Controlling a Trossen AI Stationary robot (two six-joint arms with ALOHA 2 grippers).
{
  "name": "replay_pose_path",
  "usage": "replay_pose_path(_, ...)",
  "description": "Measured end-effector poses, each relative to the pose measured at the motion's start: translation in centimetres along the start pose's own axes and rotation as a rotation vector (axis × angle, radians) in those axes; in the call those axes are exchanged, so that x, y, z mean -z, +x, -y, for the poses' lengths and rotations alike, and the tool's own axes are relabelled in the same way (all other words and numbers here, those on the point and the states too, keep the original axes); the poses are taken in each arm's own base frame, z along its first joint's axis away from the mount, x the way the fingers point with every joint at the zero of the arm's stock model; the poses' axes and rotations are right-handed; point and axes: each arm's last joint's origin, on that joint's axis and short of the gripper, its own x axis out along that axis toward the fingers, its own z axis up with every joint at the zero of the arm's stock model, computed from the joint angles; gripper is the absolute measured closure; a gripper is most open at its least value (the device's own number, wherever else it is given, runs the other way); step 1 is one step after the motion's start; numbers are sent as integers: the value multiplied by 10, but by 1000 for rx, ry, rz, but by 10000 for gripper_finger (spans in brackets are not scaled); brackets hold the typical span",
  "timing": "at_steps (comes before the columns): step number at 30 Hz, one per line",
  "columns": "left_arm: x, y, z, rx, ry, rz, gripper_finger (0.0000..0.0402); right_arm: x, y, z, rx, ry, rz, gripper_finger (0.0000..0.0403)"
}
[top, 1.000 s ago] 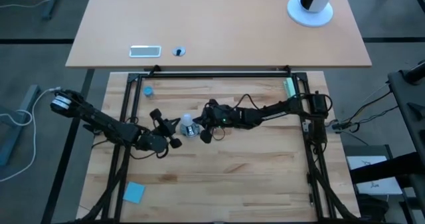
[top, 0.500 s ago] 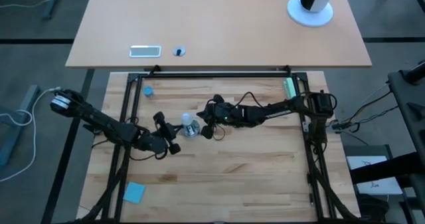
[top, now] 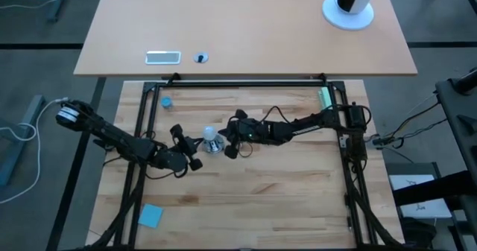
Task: Screw lightbulb
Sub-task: Insert the lightbulb into the lamp
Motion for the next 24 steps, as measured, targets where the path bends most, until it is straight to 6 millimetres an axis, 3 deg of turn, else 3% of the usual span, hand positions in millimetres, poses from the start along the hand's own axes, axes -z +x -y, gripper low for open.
replay_pose_path(9,1,2,-3,-52,-12,6,401,-1,-2,-10,-34,-24,12,401)
replay_pose_path(17,3,-2,0,45,-33,-17,401,5,-1,-4,66,-33,-48,401)
replay_pose_path(24,0,-1,-2,-28,-17,26,401,-1,3,2,53,-19,-9,401)
